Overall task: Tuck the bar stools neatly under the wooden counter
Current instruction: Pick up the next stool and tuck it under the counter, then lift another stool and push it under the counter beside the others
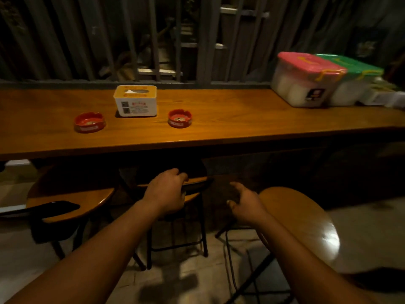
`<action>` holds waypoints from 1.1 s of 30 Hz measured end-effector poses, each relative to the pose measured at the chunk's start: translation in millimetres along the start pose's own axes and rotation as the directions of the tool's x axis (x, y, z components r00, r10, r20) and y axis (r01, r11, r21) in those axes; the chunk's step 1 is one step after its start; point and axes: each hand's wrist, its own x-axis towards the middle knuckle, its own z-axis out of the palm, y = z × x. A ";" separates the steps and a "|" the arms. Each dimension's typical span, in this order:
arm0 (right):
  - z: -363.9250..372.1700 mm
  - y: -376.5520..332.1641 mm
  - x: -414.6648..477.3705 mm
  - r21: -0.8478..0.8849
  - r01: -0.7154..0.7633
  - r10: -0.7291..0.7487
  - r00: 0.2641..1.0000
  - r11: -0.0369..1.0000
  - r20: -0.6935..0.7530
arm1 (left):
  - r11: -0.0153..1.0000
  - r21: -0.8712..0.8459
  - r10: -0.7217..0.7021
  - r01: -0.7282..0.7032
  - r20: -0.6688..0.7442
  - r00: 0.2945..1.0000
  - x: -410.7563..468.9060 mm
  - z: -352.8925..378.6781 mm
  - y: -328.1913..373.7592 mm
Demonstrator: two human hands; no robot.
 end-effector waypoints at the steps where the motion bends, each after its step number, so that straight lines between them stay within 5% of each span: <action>1: -7.6 8.0 -13.9 -0.010 -0.032 0.031 0.999 0.999 -0.032 | 0.999 -0.022 0.049 -0.049 -0.023 0.999 0.2 3.5 14.1; 7: -63.6 76.7 -107.4 -0.069 -0.282 0.250 0.923 0.957 -0.292 | 0.961 -0.072 0.266 -0.266 -0.009 0.964 -3.5 47.3 96.1; 13: -109.5 147.6 -177.2 -0.118 -0.514 0.332 0.696 0.850 -0.636 | 0.937 -0.170 0.335 -0.306 0.185 0.924 4.3 103.6 177.5; 17: -115.4 198.0 -194.2 0.198 -0.665 0.612 0.475 0.720 -0.632 | 0.944 -0.249 0.290 -0.217 0.310 0.906 22.2 147.3 222.5; 20: -121.8 222.4 -192.6 0.631 -0.518 0.816 0.376 0.578 -0.438 | 0.959 -0.274 0.186 -0.077 0.399 0.898 37.4 186.5 245.9; 22: -124.6 234.9 -189.1 0.879 -0.357 0.904 0.395 0.315 -0.163 | 0.942 -0.317 0.051 0.109 0.458 0.888 47.8 215.8 254.6; 25: -123.3 252.2 -178.8 0.976 -0.216 0.843 0.526 0.002 0.114 | 0.788 -0.393 -0.199 0.474 0.566 0.800 59.0 260.7 260.7; 33: -118.2 276.9 -161.4 0.994 -0.051 0.792 0.601 -0.098 0.109 | 0.310 -0.509 -0.381 0.803 0.708 0.595 82.4 328.2 286.3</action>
